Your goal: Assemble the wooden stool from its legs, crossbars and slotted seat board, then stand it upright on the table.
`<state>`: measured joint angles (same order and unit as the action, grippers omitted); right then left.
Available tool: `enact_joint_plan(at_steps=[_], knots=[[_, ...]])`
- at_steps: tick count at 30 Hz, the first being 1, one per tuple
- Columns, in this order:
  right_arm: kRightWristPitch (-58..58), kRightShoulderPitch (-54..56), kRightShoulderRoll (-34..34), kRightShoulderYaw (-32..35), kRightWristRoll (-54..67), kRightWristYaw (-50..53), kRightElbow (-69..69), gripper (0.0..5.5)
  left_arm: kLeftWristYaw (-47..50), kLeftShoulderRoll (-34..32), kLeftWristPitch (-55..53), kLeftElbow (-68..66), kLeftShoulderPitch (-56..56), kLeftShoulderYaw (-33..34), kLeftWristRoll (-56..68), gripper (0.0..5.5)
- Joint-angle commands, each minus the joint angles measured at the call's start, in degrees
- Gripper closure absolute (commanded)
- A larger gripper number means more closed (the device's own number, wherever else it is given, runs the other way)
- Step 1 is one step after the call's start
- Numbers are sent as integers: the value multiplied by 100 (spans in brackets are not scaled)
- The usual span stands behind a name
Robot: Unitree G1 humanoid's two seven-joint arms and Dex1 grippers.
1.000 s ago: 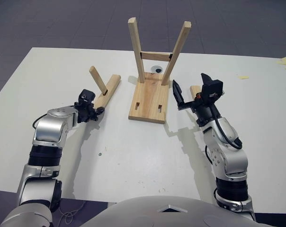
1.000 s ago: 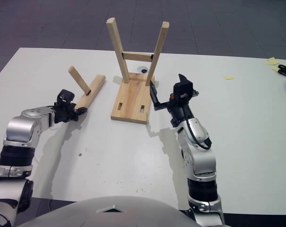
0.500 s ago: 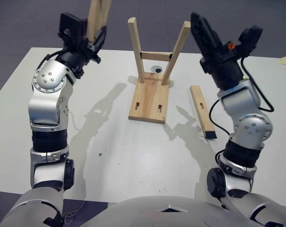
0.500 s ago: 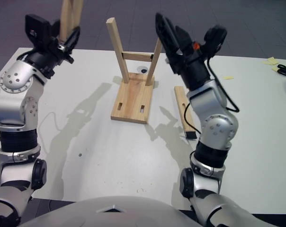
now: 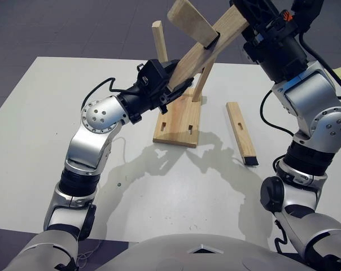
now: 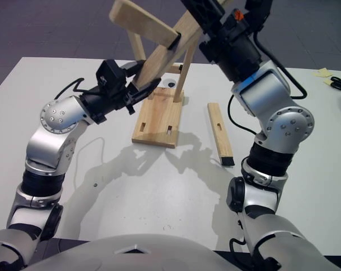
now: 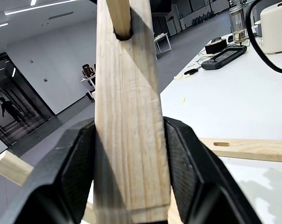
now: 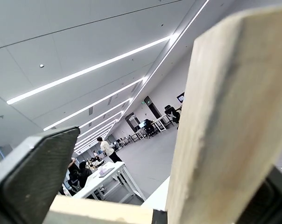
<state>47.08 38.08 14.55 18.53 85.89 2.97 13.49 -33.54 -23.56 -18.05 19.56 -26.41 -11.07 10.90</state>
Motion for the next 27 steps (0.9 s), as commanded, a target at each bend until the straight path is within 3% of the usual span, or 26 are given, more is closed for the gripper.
enact_joint_plan(at_steps=[1,18,27], knots=[[-102,-141,-69,-33,405,398,222,159,-47,-55,40,84,63,-86,-166,342],[-638,-877,99,-350,-273,543,848,436,-35,0,-107,367,327,-232,-343,343],[-849,-919,-110,-442,-251,682,756,446,102,134,-143,399,405,-270,-389,343]])
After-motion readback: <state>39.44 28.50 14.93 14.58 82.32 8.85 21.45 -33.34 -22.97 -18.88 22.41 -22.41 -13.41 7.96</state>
